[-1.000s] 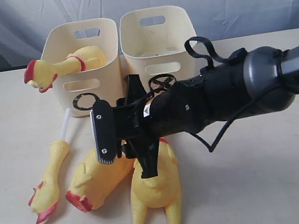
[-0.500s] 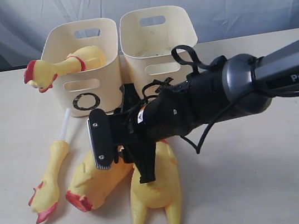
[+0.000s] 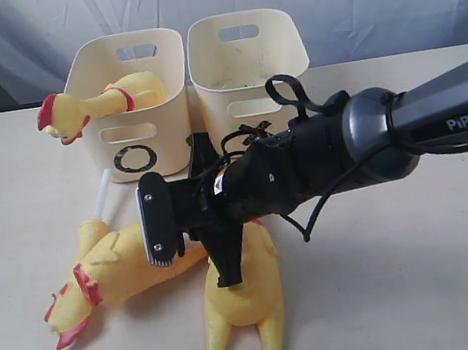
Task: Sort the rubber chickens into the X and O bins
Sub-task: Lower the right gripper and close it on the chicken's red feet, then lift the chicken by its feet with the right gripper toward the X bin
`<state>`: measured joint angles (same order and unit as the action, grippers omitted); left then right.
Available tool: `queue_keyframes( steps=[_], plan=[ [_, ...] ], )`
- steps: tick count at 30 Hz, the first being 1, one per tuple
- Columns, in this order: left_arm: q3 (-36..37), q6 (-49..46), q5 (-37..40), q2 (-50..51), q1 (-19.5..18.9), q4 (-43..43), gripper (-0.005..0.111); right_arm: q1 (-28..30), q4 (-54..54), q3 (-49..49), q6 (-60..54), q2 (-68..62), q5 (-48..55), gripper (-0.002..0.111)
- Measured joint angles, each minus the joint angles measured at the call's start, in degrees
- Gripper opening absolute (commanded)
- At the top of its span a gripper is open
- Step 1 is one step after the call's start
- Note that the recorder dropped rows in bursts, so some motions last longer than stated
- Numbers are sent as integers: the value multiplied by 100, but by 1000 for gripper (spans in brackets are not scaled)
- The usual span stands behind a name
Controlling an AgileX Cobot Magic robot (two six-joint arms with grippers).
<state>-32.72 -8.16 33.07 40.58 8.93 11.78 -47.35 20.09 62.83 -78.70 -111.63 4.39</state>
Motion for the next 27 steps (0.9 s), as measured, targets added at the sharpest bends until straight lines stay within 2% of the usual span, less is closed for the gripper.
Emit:
queue_keyframes(
  steps=[12, 27],
  plan=[
    [0, 0, 11, 0, 0, 0, 0, -10, 219, -11, 306, 155, 48, -1],
    [0, 0, 11, 0, 0, 0, 0, -10, 2046, -22, 515, 904, 193, -1]
  ],
)
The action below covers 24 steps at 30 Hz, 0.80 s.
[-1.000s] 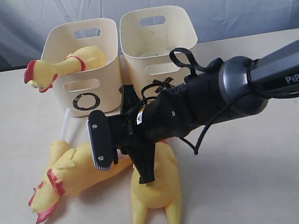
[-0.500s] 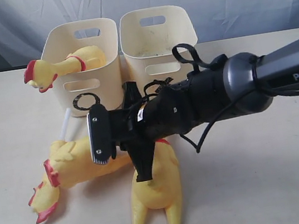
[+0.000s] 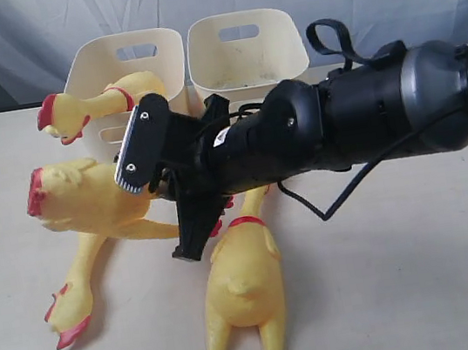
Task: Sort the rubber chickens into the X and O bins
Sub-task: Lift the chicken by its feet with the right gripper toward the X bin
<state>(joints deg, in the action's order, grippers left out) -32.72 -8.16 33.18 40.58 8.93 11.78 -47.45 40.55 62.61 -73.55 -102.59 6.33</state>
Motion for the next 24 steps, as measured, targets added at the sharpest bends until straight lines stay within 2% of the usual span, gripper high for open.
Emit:
queue_keyframes(
  steps=[16, 21, 24],
  plan=[
    [0, 0, 11, 0, 0, -12, 0, 0, 1663, -10, 23, 1041, 854, -1],
    [0, 0, 11, 0, 0, -12, 0, 0, 1813, -10, 79, 1326, 678, -1],
    [0, 0, 11, 0, 0, -59, 0, 0, 1909, -10, 172, 1443, 138, -1]
  ],
)
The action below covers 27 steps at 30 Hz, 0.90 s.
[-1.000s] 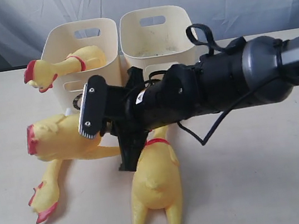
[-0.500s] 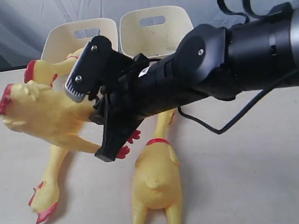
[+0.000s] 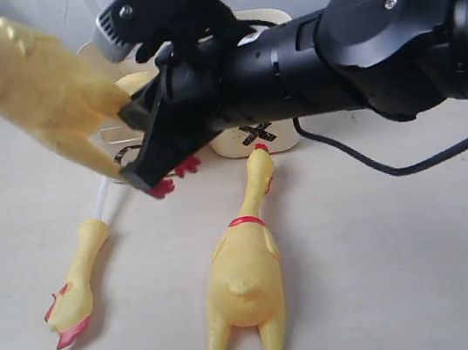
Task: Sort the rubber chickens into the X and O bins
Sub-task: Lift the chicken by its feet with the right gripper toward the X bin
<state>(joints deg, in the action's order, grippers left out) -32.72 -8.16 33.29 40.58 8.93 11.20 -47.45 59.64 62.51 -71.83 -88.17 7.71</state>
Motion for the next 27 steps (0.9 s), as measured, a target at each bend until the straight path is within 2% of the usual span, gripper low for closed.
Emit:
queue_keyframes(
  steps=[14, 22, 27],
  plan=[
    [0, 0, 0, 0, 0, -23, 0, 0, 253, 0, 94, 19, -2700, -1],
    [0, 0, 0, 0, 0, -43, 0, 54, 387, 0, 72, 19, -2944, -1],
    [0, 0, 11, 0, 0, -48, 0, 490, 446, 0, 50, 19, -2936, -1]
  ],
)
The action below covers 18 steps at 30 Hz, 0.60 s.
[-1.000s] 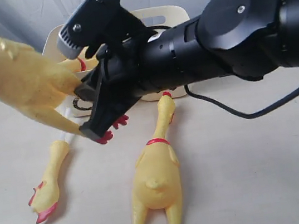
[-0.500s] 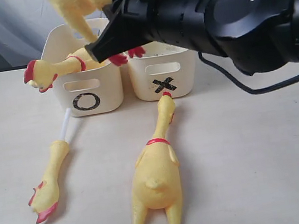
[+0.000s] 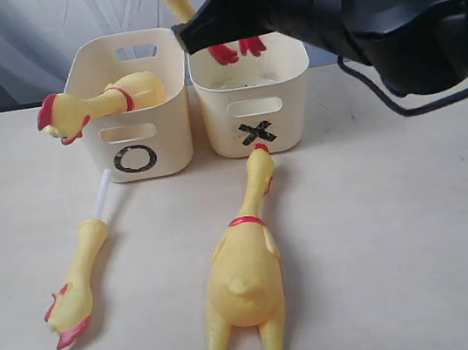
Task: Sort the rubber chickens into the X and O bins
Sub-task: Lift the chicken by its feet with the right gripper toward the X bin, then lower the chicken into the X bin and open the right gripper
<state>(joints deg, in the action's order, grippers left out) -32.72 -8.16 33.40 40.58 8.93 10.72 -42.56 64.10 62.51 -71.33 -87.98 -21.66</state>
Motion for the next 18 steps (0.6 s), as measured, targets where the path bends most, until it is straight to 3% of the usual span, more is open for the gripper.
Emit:
queue_keyframes(
  steps=[8, 18],
  plan=[
    [0, 0, 0, 0, 0, 0, 0, 550, -16, 0, 0, 0, 13, -1],
    [0, 0, 21, 0, 0, 0, 0, 622, -688, 40, 321, -86, -6, -1]
  ],
)
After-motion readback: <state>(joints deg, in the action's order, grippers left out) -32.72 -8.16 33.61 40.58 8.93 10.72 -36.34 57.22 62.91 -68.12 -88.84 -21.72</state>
